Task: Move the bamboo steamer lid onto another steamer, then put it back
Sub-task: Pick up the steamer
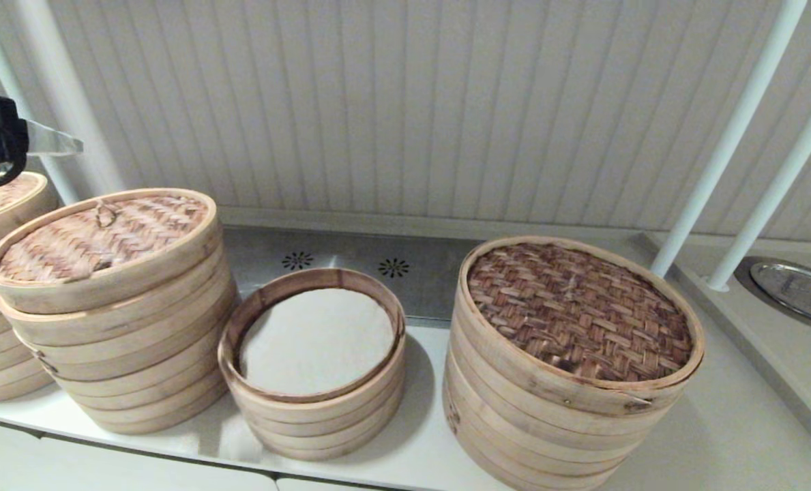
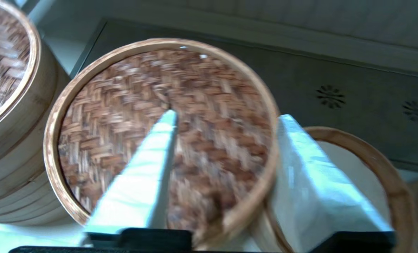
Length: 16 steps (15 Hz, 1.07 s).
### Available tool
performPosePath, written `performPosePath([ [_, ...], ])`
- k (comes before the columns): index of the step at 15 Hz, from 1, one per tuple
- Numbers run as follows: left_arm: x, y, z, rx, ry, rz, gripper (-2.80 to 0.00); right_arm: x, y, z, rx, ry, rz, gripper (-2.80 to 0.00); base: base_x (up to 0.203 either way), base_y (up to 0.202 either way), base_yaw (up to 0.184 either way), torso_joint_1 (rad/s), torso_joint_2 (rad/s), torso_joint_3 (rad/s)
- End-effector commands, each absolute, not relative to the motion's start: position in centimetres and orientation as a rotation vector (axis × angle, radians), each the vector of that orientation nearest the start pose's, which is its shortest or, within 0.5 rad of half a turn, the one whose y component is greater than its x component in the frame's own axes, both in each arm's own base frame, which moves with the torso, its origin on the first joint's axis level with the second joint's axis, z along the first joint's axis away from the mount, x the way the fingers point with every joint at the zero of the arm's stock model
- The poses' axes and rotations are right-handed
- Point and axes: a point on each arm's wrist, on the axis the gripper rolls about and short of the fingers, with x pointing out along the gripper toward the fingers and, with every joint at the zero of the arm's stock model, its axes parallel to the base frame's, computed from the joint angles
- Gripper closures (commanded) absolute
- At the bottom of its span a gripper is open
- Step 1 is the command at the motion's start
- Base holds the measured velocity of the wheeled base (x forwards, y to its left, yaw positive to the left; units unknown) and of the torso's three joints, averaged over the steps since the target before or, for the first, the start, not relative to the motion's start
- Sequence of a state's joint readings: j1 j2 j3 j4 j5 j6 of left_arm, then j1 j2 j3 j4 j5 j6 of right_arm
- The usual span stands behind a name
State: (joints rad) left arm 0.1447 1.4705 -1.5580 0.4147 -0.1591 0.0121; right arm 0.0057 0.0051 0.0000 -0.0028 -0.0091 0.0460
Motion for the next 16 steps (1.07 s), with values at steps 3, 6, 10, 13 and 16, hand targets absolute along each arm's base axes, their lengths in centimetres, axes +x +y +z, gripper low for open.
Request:
performPosePath([
  [3, 16.3, 1.6, 37.9, -0.013, 0.2, -0.041, 0.0, -2.2, 0.0, 7.5, 0.046, 0.005, -0.003, 0.0, 0.0, 0.0, 0.0, 0.0, 0.0, 0.0],
  [6, 9.1, 0.7, 37.8, -0.021, 0.107, -0.046, 0.0, -2.2, 0.0, 7.5, 0.046, 0.005, -0.003, 0.0, 0.0, 0.0, 0.0, 0.0, 0.0, 0.0],
  [10, -1.3, -0.6, 34.4, -0.029, 0.004, -0.07, 0.0, -2.2, 0.0, 7.5, 0.046, 0.005, -0.003, 0.0, 0.0, 0.0, 0.0, 0.0, 0.0, 0.0],
  [13, -4.3, -0.9, 29.0, -0.055, 0.117, -0.079, 0.0, -2.2, 0.0, 7.5, 0.046, 0.005, -0.003, 0.0, 0.0, 0.0, 0.0, 0.0, 0.0, 0.0],
  [16, -5.8, -1.1, 25.3, -0.094, 0.161, -0.077, 0.0, -2.2, 0.0, 7.5, 0.046, 0.005, -0.003, 0.0, 0.0, 0.0, 0.0, 0.0, 0.0, 0.0],
])
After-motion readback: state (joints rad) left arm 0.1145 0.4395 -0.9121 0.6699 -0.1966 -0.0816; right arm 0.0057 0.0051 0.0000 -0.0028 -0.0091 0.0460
